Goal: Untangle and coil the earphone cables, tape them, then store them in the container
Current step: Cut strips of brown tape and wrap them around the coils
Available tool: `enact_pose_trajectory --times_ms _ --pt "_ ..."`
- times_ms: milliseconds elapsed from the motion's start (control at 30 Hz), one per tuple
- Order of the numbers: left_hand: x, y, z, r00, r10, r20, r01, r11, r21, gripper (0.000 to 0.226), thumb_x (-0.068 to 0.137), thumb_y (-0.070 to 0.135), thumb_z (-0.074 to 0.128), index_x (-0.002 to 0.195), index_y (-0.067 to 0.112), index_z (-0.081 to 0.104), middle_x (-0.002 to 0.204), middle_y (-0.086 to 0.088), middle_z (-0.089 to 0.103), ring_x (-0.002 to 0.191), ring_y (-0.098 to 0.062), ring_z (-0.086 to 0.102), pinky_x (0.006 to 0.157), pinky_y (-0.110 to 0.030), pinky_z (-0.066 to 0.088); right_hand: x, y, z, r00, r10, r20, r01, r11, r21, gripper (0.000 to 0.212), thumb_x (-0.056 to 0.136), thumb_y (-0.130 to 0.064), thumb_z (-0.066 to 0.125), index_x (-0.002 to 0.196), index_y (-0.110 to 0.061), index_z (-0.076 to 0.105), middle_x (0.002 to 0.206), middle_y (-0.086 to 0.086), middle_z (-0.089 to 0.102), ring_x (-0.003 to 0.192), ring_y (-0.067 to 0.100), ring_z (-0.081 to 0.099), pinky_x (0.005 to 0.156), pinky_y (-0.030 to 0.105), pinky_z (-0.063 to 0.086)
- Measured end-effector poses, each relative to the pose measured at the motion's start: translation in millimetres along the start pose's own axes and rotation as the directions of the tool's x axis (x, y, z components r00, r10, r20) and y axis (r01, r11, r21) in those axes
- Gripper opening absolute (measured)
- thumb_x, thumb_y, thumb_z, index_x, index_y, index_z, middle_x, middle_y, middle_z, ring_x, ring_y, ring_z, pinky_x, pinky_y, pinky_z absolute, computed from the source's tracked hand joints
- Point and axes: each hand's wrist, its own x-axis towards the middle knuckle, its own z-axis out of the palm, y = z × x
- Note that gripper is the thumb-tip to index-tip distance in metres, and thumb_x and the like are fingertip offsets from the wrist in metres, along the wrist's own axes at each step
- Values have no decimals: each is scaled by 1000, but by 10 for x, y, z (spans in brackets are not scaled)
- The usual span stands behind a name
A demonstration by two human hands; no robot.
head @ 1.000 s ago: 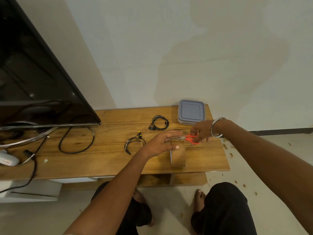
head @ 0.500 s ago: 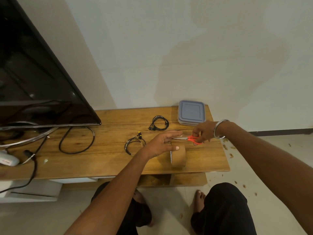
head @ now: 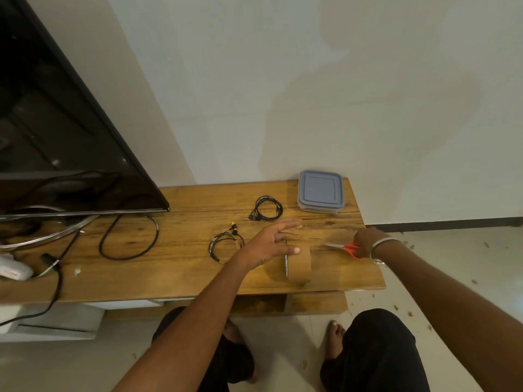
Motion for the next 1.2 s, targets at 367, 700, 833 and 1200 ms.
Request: enact_pose_trajectory --times_ms 367,700,833,1200 --pt "31 -42 -24 998 -62 -23 61 997 -40 74 79 1 76 142 21 44 142 10 50 120 -7 58 98 -27 50 -69 -220 -53 1000 28 11 -28 1000 15 35 96 -28 50 127 -10 53 129 7 57 122 20 52 101 25 39" --pt "37 -93 -19 998 -32 -52 34 999 39 85 72 11 84 144 22 41 148 8 35 129 -4 46 98 -14 44 -33 -202 -30 998 -5 -57 9 997 72 33 93 -27 55 119 -8 56 119 8 62 110 22 60 96 28 46" --pt "27 -93 -11 998 -31 -53 32 999 28 86 73 10 84 145 20 39 149 7 34 128 -5 47 100 -14 43 -39 -181 164 963 3 -268 20 996 83 20 91 -13 56 111 -10 57 115 8 62 104 22 62 89 29 52" --pt "-50 -103 27 996 -3 -84 1 1000 -25 87 71 6 84 144 21 40 151 7 32 130 -5 47 106 -20 41 -29 -885 137 828 -207 -521 513 656 554 37 85 -9 62 122 -16 59 120 5 60 110 21 56 92 24 41"
